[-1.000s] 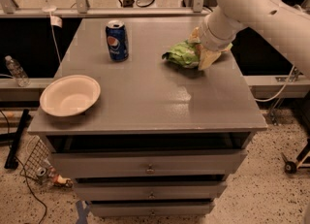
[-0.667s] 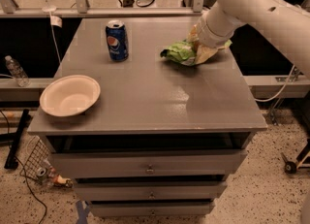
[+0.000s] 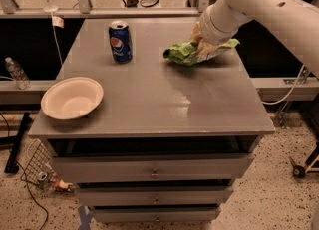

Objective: Move green rice chip bag near pepsi can

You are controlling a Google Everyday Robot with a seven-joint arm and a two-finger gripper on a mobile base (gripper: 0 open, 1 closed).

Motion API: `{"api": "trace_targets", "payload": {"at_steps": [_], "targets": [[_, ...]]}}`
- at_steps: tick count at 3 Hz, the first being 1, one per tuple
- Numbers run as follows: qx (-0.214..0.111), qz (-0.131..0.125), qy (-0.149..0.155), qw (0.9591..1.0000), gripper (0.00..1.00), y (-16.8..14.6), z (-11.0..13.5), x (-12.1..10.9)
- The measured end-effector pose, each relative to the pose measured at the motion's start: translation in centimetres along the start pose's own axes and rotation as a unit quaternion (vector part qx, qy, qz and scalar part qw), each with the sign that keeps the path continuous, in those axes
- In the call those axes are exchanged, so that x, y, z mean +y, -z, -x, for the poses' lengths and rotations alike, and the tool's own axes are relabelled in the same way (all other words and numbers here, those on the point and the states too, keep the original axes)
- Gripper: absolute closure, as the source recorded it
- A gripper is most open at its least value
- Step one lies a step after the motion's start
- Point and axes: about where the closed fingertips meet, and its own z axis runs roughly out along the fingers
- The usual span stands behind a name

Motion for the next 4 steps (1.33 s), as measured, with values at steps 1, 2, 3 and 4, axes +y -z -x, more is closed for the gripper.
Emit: {"api": "trace_targets", "payload": {"at_steps": [1, 2, 3, 4], "targets": [[-0.002, 0.0, 0.003, 1.0, 1.0, -0.1, 0.2, 0.0], [-0.027, -0.03, 0.04, 0.9984, 1.0, 0.7, 2.2, -1.7], [-0.076, -0.085, 0.087, 0.9897, 1.0, 2.3, 5.4, -4.5], [-0.101, -0.107, 0.111, 0.9829, 1.0, 2.9, 7.2, -5.6]]}}
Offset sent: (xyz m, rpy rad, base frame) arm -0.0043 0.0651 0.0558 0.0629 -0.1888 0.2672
